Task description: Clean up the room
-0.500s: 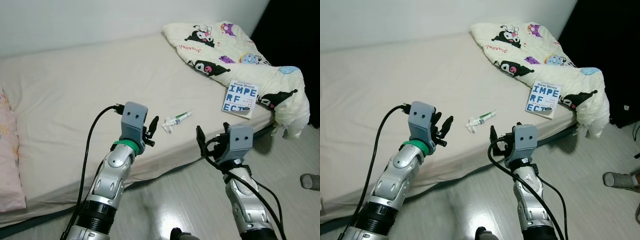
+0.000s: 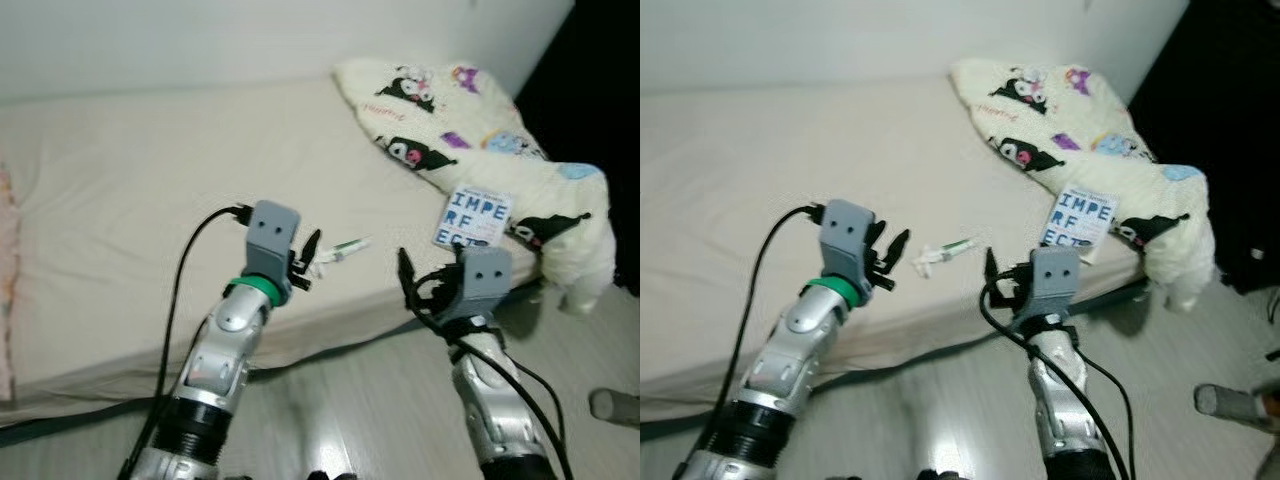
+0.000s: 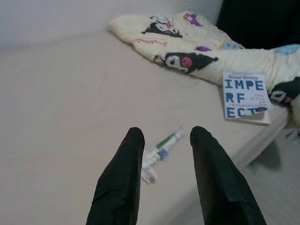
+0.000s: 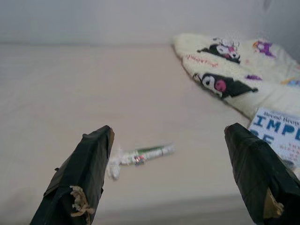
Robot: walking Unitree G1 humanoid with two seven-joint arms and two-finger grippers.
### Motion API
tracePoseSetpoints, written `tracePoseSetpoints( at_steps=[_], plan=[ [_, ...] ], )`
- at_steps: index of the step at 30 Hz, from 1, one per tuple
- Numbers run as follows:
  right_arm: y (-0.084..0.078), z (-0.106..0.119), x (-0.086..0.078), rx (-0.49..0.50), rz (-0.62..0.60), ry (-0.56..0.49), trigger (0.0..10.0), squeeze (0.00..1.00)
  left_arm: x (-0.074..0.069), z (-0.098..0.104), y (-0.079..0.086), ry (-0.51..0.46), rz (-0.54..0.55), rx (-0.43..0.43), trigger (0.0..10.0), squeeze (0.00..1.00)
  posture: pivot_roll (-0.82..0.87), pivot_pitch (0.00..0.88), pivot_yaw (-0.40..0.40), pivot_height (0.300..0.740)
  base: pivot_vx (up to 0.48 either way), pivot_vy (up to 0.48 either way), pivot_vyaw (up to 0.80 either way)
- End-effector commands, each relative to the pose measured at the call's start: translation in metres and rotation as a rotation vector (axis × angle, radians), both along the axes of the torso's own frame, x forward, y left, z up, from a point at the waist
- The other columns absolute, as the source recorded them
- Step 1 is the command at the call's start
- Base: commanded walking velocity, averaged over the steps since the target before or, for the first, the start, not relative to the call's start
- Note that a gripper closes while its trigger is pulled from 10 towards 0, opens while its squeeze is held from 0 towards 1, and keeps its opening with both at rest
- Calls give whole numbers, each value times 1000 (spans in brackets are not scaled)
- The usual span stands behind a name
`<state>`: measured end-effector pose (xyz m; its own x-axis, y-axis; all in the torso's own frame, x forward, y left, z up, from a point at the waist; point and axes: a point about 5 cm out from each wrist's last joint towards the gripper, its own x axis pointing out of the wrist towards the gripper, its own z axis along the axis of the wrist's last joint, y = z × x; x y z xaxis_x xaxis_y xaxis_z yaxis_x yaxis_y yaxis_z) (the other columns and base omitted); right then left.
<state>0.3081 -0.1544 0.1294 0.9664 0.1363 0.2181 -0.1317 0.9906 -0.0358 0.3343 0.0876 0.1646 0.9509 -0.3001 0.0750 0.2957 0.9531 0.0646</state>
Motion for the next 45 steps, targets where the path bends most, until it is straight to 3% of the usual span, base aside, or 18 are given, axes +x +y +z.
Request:
tracePoseSetpoints(
  at_steps=[1, 11, 34, 45],
  plan=[
    [-10, -6, -3, -1, -27, 25, 10000, 0, -2, -4, -9, 15, -26, -2, 10000, 0, -44, 135, -9, 740, 0, -401, 0],
    [-10, -6, -3, -3, -26, 23, 10000, 0, -2, -5, -9, 17, -27, -1, 10000, 0, -46, 130, -8, 740, 0, -375, 0],
    [-11, -7, -3, -17, -31, 32, 10000, 0, 0, -3, -9, 14, -18, 2, 10000, 0, -50, 130, -3, 740, 0, 0, 0],
    [-11, -7, -4, -25, -35, 28, 10000, 0, 0, -2, -8, 3, -14, 0, 10000, 0, -50, 130, -3, 740, 351, 0, 97]
  ],
)
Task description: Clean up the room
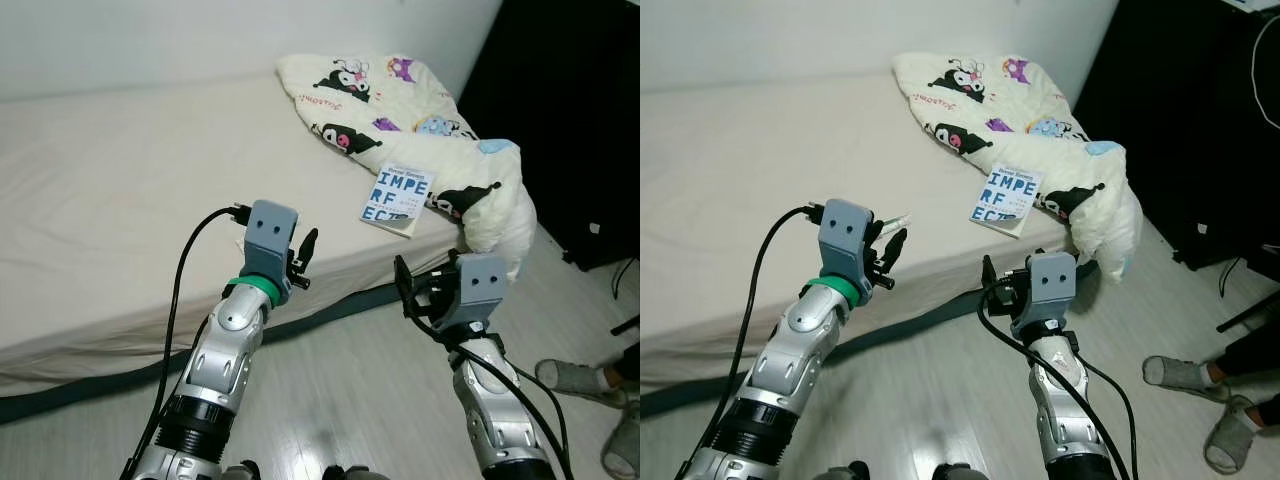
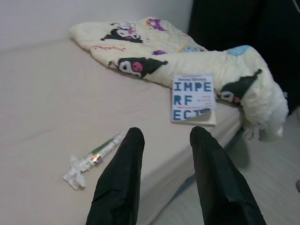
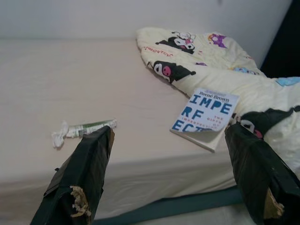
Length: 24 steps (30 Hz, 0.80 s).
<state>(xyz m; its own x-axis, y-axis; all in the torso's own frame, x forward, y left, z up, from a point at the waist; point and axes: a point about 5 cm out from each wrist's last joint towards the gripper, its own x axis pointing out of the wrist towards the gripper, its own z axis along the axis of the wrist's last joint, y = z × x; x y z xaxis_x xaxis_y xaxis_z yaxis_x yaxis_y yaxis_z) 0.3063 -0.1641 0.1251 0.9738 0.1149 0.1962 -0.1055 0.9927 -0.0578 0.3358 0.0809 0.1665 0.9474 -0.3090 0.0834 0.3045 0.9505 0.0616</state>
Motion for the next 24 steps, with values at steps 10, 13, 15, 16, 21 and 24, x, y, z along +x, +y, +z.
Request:
tracePoseSetpoints(
  at_steps=[10, 13, 15, 16, 21, 24],
  plan=[
    [-2, -4, -2, -31, -14, 15, 10000, 0, -1, -4, -1, 11, 0, 2, 10000, 0, -51, 136, -2, 740, 349, 0, 669],
    [-1, -3, -2, -25, -8, 10, 10000, 0, -1, -4, -1, 11, 3, -1, 10000, 0, -51, 136, -2, 740, 320, 0, 313],
    [-1, -2, -2, -14, -2, 7, 10000, 0, -1, -4, -1, 11, 4, -2, 10000, 0, -51, 136, -2, 740, 319, 0, 0],
    [-1, -2, -2, -14, -2, 7, 10000, 0, -1, -4, -1, 11, 4, -2, 10000, 0, -51, 136, -2, 740, 319, 0, 0],
    [0, -2, -2, -11, 3, 5, 10000, 0, 0, -4, -1, 12, 6, -4, 10000, 0, -54, 138, -5, 740, 320, 0, 0],
    [0, -2, -2, -15, 3, 9, 10000, 0, 0, -3, -1, 10, 11, -5, 10000, 0, -54, 138, -5, 740, 361, 0, 0]
  ],
)
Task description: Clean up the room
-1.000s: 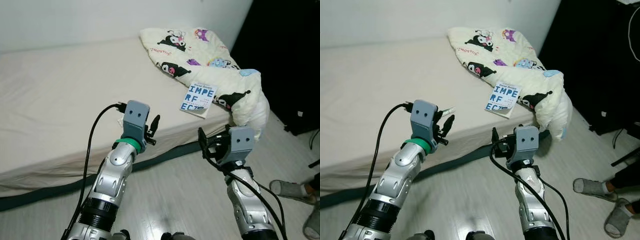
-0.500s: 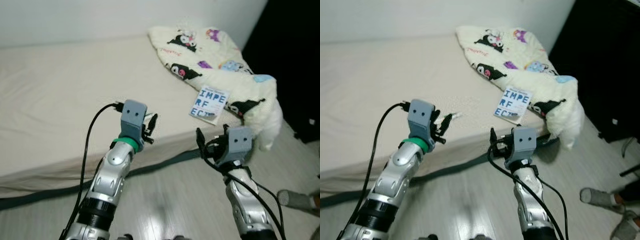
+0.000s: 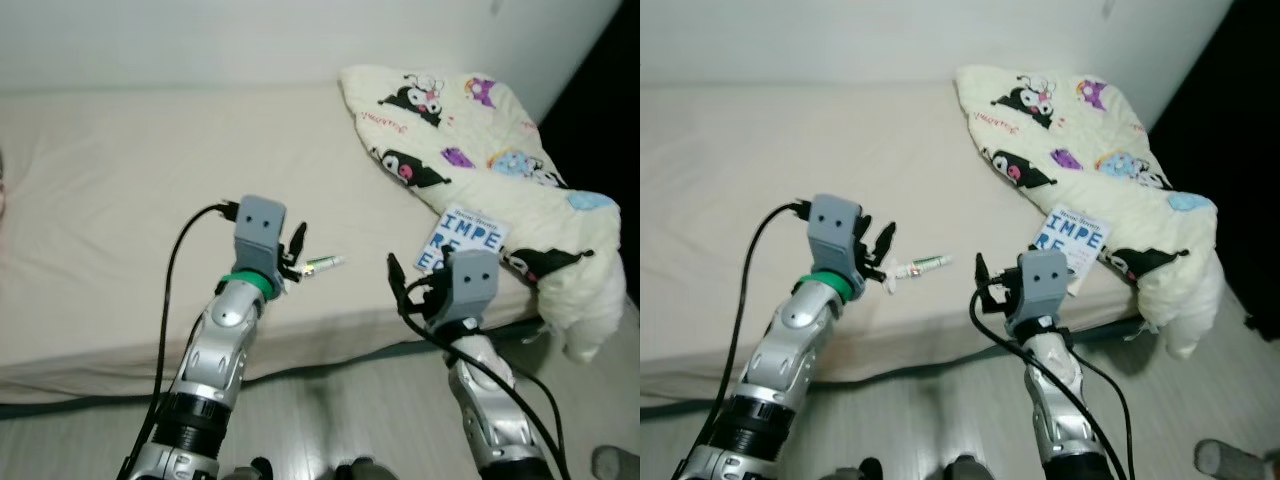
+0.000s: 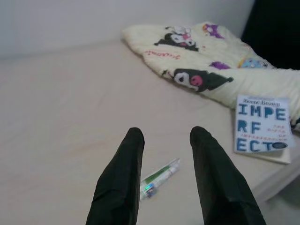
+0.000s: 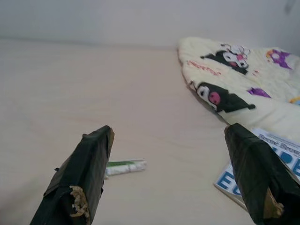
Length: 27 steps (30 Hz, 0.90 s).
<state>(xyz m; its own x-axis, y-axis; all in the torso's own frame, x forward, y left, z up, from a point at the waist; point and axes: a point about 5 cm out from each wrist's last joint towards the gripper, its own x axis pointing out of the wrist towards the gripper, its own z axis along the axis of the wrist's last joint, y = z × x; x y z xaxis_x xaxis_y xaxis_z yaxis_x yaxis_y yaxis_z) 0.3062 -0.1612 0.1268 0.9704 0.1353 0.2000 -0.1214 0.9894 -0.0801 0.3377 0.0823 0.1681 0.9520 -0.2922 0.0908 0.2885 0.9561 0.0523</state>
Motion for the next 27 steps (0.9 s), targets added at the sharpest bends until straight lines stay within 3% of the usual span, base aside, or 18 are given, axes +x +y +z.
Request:
tracePoseSetpoints(
  at_steps=[1, 15, 27],
  plan=[
    [-3, -4, -2, 7, -14, 16, 10000, 0, -2, -5, -2, 14, -6, 6, 10000, 0, -54, 138, -5, 740, 368, 0, 0],
    [-3, -5, -3, 9, -11, 21, 10000, 0, -1, -5, -2, 18, -2, -5, 10000, 0, -54, 138, -5, 740, 362, 0, 0],
    [-2, -6, -3, 8, -12, 24, 10000, 0, -2, -4, -2, 12, -8, -10, 10000, 0, -53, 139, -4, 740, 0, 0, 0]
  ],
)
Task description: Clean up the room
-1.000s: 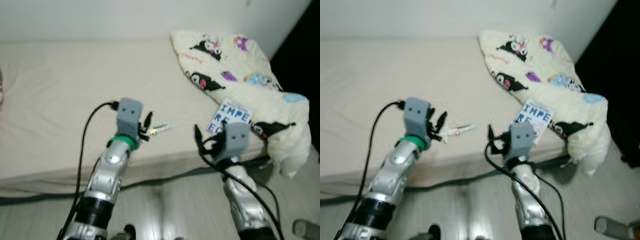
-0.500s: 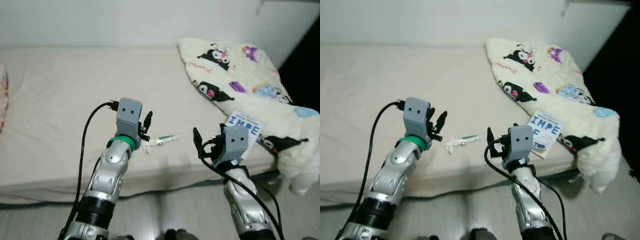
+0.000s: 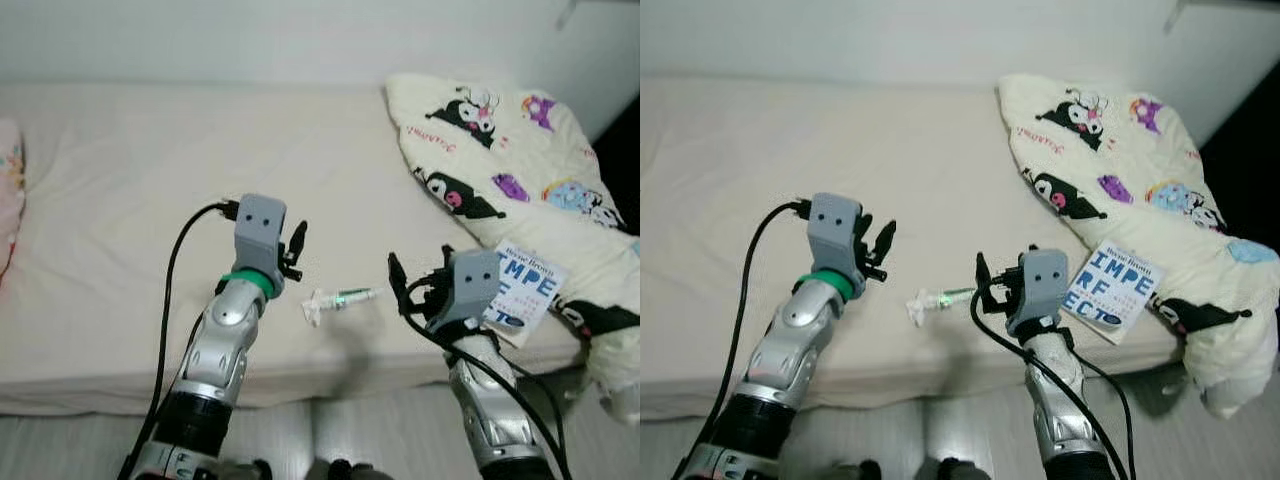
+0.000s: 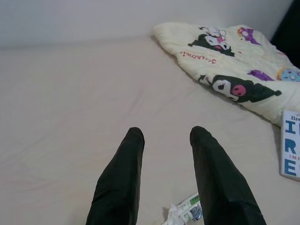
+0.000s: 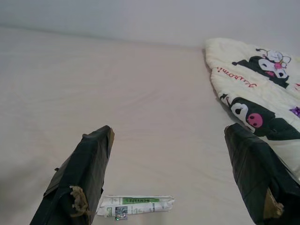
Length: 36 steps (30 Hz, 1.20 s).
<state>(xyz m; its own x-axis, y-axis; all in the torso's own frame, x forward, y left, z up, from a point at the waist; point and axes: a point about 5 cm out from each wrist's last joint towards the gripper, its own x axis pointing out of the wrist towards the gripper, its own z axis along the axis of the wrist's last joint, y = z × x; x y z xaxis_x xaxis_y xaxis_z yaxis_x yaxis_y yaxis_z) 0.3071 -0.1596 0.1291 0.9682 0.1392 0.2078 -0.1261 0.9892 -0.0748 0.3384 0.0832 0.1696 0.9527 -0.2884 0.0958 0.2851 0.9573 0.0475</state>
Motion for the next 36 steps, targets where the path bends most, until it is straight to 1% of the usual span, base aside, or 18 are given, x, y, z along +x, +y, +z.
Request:
tracePoseSetpoints(
  at_steps=[1, 7, 29, 31, 36],
  plan=[
    [-4, -8, -3, 2, -17, 31, 10000, 0, -3, -6, -2, 16, -11, -4, 10000, 0, -53, 139, -4, 740, 0, 0, 0],
    [-4, -9, -3, 2, -17, 34, 10000, 0, -4, -10, 0, 26, -9, 3, 10000, 0, -53, 139, -4, 740, 0, 0, 0],
    [-4, -8, -3, 1, -16, 32, 10000, 0, -5, -10, 0, 26, -10, -3, 10000, 0, -52, 132, -4, 740, -297, 0, 0],
    [-4, -8, -3, 1, -16, 33, 10000, 0, -4, -10, 0, 25, -5, 9, 10000, 0, -52, 132, -4, 740, 0, 0, 0],
    [-4, -8, -3, 1, -17, 33, 10000, 0, -4, -10, 0, 30, -6, 3, 10000, 0, -53, 137, -4, 740, 0, 0, 0]
  ],
)
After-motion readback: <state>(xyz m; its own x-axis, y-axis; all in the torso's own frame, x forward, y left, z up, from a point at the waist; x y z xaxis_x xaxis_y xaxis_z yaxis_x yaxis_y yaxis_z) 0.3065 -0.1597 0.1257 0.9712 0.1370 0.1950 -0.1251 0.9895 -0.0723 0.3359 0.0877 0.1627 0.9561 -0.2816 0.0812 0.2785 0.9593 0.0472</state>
